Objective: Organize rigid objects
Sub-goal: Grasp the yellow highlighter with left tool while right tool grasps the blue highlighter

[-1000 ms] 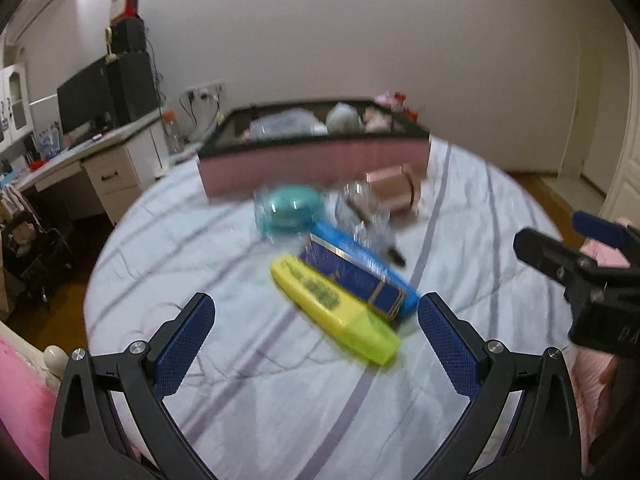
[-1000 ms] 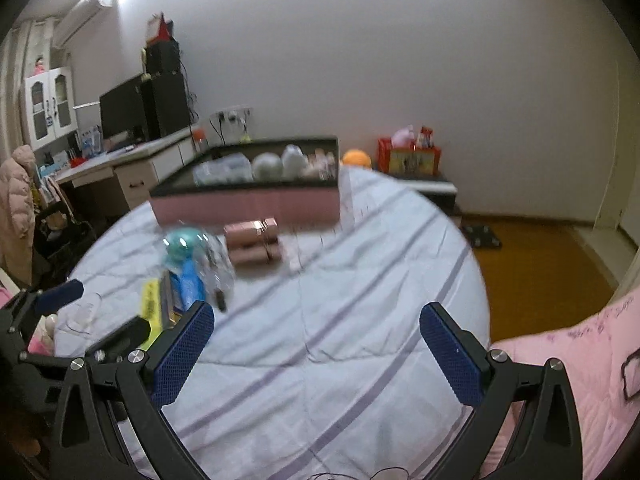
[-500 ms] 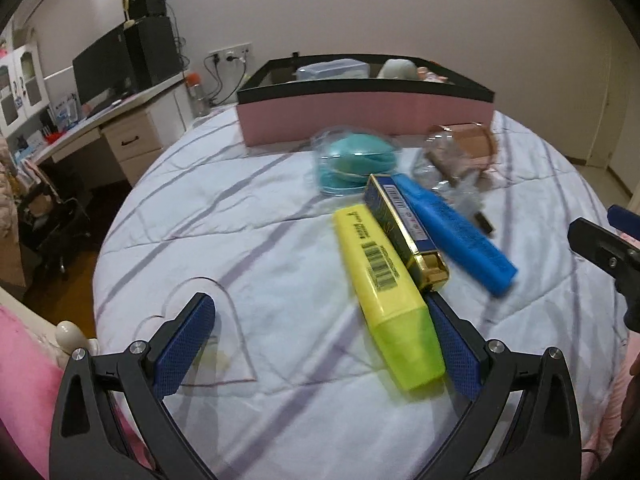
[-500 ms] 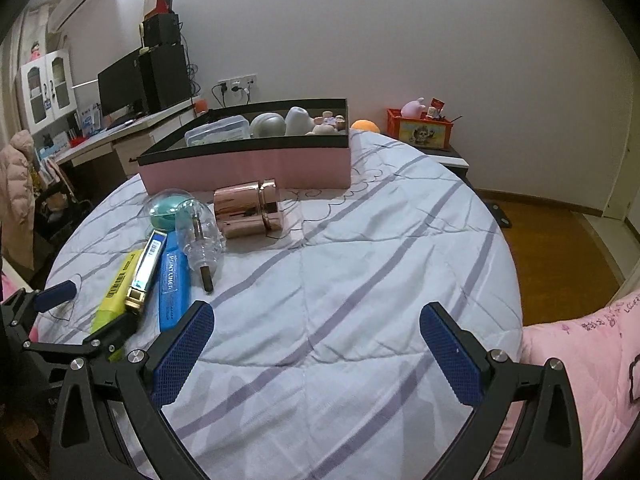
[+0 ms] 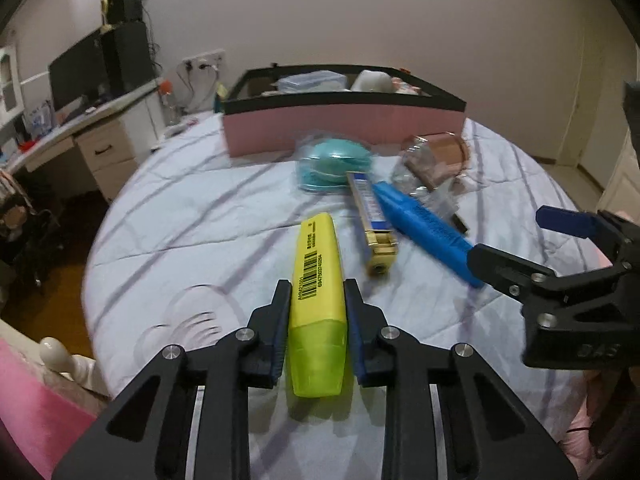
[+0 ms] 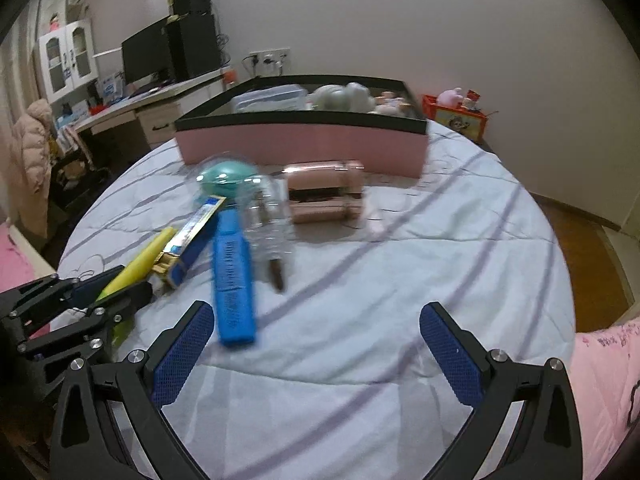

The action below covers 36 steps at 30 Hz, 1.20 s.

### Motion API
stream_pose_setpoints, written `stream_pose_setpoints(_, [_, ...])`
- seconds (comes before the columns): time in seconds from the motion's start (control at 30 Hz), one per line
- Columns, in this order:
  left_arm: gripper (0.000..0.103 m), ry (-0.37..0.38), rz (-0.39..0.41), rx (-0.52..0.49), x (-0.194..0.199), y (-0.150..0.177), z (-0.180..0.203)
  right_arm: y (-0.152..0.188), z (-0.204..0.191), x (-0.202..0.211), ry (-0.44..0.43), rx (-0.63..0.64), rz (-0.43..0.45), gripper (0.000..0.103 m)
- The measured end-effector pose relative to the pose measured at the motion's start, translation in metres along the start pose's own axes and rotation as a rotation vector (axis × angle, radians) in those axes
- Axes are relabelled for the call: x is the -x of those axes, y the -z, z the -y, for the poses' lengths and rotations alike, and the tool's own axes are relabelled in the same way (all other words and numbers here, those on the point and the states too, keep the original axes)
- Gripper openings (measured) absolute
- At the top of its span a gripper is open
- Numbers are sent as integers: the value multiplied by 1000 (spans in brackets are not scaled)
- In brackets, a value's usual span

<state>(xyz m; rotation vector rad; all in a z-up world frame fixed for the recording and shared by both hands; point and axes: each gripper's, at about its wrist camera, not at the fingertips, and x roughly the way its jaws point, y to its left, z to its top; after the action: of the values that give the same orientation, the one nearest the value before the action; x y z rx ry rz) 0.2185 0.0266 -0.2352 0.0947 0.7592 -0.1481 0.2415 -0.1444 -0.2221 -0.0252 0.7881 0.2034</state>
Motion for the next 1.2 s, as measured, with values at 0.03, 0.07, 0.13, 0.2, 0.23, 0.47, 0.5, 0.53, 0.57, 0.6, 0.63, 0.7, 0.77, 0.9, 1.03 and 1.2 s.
stream_pose_setpoints(0.03, [26,-4,-8,0,1,2,-4,-2,-6,-3,7,14,-7,103])
stream_pose_setpoints(0.07, [26,-3,-5,7,3,3,-7,-3,-9,-5,9,21,-13,103])
stream_pose_setpoints(0.13, [26,-5,-8,22,4,5,-15,-6,-19,-12,5,41,-25,99])
stream_pose_setpoints(0.2, [26,-5,-8,32,4,6,-21,-7,-28,-17,11,60,-37,77])
stream_pose_setpoints(0.23, [26,-2,-10,32,4,6,-22,-8,-31,-20,8,66,-49,63])
stream_pose_setpoints(0.47, [26,4,-18,33,0,5,-23,-8,-38,-22,-24,91,-65,36])
stream_pose_setpoints(0.5, [26,4,-19,32,0,5,-23,-6,-38,-19,-18,87,-65,36])
stream_pose_setpoints(0.53, [26,2,-18,32,0,5,-23,-4,-38,-17,-19,82,-65,36])
stream_pose_setpoints(0.57, [26,1,-18,33,-1,5,-23,-2,-37,-14,-26,73,-74,35])
stream_pose_setpoints(0.6, [26,-3,-19,32,-1,5,-23,1,-38,-9,-44,68,-84,35])
stream_pose_setpoints(0.63, [26,-8,-17,28,-2,5,-22,2,-39,-8,-51,67,-83,35])
stream_pose_setpoints(0.7, [26,-17,-17,24,-3,5,-20,2,-43,-6,-68,68,-90,35])
stream_pose_setpoints(0.77, [26,-17,-15,20,-4,5,-20,-1,-46,-11,-53,75,-95,35])
stream_pose_setpoints(0.9, [26,-13,-2,13,-7,5,-19,-8,-48,-20,-46,82,-96,36])
stream_pose_setpoints(1.03, [26,0,1,36,-4,4,-22,-9,-51,-22,-39,92,-84,35])
stream_pose_setpoints(1.2, [26,34,7,54,4,4,-22,0,-42,-8,-83,45,-72,35])
